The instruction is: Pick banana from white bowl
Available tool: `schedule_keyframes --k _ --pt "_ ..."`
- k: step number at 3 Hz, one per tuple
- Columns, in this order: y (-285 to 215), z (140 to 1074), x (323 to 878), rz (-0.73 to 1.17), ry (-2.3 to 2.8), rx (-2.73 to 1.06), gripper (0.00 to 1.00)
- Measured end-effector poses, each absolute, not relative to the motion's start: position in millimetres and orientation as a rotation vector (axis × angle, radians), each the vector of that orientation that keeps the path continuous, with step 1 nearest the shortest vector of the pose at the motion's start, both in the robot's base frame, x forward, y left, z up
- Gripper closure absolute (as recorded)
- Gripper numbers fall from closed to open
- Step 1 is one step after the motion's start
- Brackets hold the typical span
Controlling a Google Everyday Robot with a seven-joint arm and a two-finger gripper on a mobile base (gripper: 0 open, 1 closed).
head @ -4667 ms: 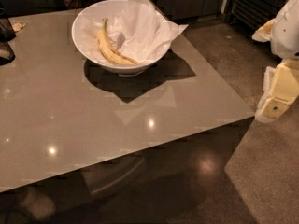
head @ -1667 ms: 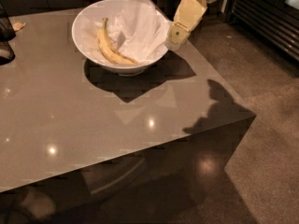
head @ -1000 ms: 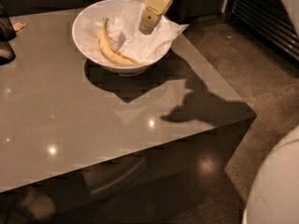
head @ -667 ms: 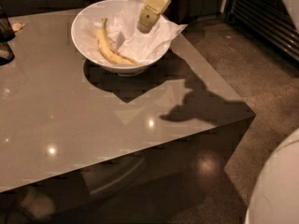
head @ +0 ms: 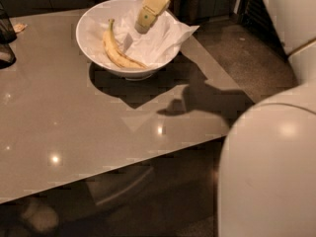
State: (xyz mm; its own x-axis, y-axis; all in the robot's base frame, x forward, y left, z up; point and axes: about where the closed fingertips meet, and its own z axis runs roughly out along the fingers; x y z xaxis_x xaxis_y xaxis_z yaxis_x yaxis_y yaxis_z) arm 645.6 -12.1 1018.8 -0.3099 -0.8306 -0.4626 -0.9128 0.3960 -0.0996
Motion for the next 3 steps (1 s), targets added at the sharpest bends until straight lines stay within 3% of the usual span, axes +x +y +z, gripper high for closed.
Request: schedule_keyframes --k 3 --pt "33 978 688 0.228 2.27 -1.554 0.0"
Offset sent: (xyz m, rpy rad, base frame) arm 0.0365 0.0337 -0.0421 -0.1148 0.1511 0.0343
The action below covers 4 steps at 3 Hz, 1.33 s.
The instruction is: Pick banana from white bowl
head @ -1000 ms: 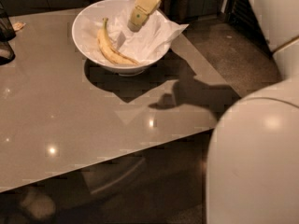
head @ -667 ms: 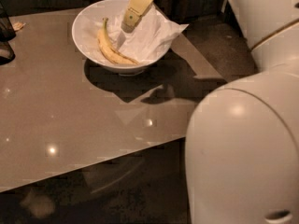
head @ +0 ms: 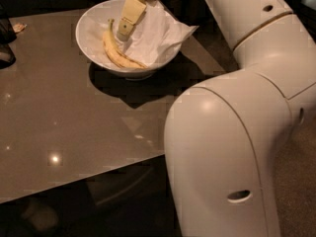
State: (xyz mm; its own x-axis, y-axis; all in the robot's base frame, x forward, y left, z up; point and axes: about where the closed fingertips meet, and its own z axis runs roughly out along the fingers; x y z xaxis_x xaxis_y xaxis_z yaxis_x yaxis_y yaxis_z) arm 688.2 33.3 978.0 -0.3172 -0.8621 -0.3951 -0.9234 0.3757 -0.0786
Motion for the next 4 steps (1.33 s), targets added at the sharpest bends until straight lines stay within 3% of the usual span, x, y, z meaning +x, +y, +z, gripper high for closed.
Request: schedule_keyframes --k 1,3,4 --pt "47 967 692 0.183 2.277 -1.598 0.07" --pt "62 940 688 0.122 2.313 -1.682 0.4" --pt "65 926 685 0.107 2.336 -1.712 0.47"
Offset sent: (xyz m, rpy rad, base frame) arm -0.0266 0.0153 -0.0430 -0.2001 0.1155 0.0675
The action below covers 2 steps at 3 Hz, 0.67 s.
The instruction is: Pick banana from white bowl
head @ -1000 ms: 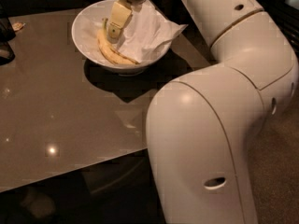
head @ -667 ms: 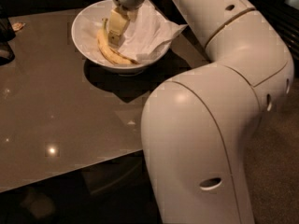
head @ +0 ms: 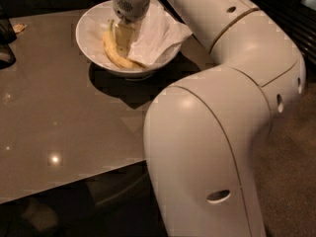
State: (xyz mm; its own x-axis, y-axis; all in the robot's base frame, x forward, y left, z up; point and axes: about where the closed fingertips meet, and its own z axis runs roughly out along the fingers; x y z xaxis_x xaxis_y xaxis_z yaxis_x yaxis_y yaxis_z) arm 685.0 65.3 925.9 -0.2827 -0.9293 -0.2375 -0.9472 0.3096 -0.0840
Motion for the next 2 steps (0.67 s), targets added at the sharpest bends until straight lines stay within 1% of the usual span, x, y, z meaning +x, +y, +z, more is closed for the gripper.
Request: schedule_keyframes --k 1,2 --pt "66.7 913.9 683.4 0.101 2.357 -1.733 0.31" --pt "70.0 904.2 684.2 0.095 2.372 -1.752 0.28"
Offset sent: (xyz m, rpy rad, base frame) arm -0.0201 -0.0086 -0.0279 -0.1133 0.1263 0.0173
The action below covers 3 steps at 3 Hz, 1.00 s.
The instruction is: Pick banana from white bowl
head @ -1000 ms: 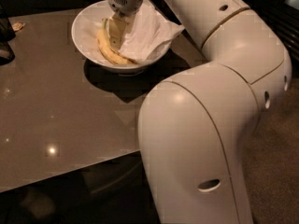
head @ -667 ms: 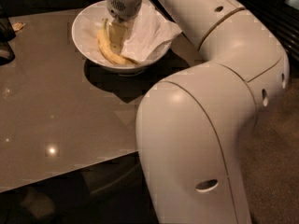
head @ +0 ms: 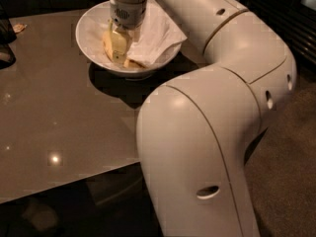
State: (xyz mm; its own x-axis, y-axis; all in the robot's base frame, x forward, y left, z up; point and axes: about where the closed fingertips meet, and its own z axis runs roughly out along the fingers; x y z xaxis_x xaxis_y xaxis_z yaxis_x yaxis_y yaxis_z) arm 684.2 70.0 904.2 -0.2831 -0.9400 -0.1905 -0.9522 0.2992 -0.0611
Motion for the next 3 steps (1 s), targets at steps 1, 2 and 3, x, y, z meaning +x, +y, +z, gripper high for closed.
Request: schedule_keyframes --k 1,2,3 --pt "73.7 896.3 688.1 0.087 2.386 -1.764 0.28" --pt "75.4 891.6 692.8 0.088 2.394 -1.763 0.43" --pt "73.2 889.7 697.5 0.088 2.401 -1.753 0.52"
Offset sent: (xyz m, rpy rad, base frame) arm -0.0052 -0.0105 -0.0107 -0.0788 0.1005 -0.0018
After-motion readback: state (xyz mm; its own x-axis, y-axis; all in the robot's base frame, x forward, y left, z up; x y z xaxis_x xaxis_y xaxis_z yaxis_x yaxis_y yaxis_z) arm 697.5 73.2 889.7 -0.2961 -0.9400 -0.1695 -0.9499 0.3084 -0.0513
